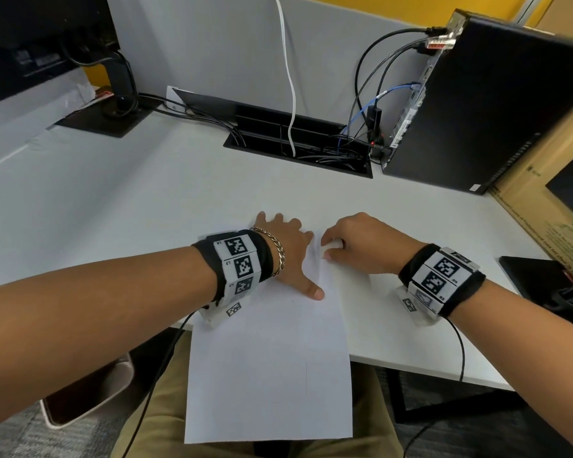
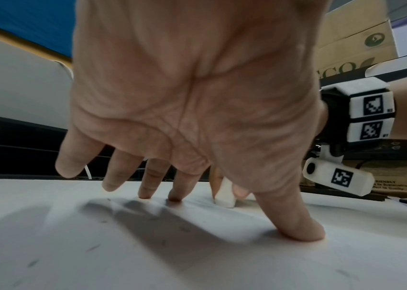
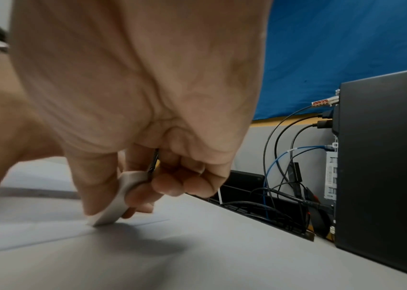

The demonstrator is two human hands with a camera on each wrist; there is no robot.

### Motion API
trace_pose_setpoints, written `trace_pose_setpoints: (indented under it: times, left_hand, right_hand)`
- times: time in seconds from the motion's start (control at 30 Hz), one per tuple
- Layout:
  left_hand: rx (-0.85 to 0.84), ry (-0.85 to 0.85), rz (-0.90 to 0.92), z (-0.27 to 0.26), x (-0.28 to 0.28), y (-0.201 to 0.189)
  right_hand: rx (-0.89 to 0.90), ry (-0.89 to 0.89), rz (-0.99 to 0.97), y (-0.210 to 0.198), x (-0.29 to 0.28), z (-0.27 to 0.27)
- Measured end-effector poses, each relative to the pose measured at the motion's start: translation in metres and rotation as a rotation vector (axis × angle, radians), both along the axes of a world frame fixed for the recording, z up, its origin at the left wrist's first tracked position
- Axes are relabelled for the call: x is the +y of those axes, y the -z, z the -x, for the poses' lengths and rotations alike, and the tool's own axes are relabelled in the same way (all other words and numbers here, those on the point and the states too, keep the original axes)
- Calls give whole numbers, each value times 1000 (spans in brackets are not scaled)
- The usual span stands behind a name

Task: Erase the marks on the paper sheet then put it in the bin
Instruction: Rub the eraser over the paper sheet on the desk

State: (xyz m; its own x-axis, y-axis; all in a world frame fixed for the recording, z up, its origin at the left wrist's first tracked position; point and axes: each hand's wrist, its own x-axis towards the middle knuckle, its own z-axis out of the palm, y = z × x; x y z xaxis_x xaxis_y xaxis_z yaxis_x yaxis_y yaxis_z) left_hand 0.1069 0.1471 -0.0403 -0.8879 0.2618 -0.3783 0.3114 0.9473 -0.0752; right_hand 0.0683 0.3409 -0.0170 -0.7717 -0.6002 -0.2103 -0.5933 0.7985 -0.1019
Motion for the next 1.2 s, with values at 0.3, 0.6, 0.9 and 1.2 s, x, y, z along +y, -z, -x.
trace_pose_setpoints:
  times: [0.3,0.6,0.9,1.2]
  left_hand:
    - [-56,-47,-4,-3,-1,-4]
    - [-89,-61,-31,-3,-2,-2]
    - [-88,-66,-20,-3,-2,-1]
    - [-96,-74,-11,-3,-2,-2]
  right_hand:
    - [54,12,-21,-8,-13,10]
    - [21,-67,-35,-9,-6,4]
    - [16,-140,-57,-6,-2,-8]
    - [114,-85,-65,-8,-14,0]
